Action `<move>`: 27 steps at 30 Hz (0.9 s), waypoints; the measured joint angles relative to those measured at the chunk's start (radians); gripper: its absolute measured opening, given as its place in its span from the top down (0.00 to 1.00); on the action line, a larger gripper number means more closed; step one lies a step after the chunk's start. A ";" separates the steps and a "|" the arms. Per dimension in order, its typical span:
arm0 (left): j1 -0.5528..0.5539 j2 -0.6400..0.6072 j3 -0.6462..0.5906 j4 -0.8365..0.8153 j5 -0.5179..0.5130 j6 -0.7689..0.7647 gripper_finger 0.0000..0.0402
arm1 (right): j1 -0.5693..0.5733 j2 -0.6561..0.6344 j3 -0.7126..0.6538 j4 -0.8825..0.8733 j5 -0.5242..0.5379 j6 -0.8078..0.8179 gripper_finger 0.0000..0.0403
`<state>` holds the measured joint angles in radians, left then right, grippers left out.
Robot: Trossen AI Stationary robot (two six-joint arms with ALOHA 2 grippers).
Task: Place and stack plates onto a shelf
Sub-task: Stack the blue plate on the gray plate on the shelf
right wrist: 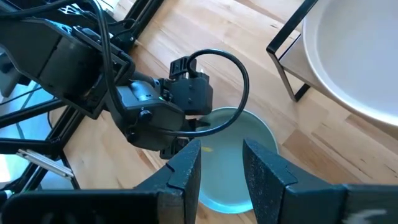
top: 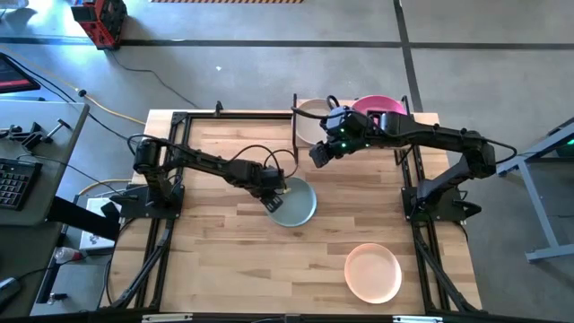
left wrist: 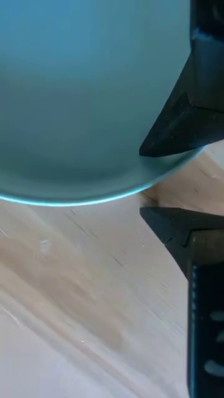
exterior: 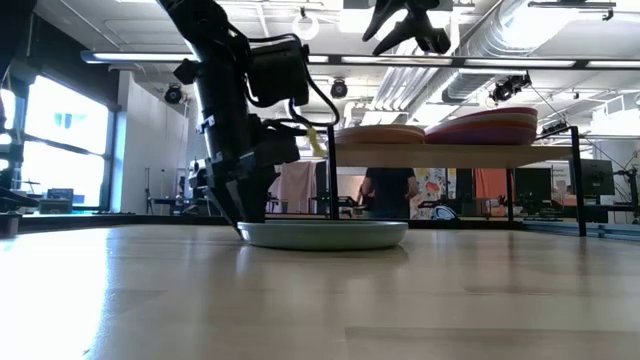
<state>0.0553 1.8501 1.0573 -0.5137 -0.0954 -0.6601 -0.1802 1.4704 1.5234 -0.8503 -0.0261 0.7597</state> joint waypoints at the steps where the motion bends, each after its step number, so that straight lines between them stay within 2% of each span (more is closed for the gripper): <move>1: -0.003 -0.003 0.000 0.001 -0.002 0.009 0.68 | 0.000 0.000 0.000 -0.001 0.000 0.000 0.76; 5: -0.010 -0.015 -0.001 0.005 -0.003 0.049 0.75 | 0.000 0.000 0.000 0.000 0.000 -0.007 0.76; 12: -0.013 -0.024 -0.002 0.001 0.007 0.091 0.97 | -0.001 0.000 0.000 0.000 0.000 -0.008 0.76; 21: -0.031 -0.067 -0.002 -0.015 -0.007 0.106 0.99 | -0.001 0.003 0.000 -0.001 0.000 -0.049 0.76; 27: -0.050 -0.167 -0.002 -0.065 -0.113 0.117 1.00 | -0.001 0.016 -0.001 0.000 0.005 -0.108 0.75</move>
<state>0.0052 1.6834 1.0554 -0.5791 -0.2081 -0.5427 -0.1810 1.4867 1.5227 -0.8499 -0.0211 0.6513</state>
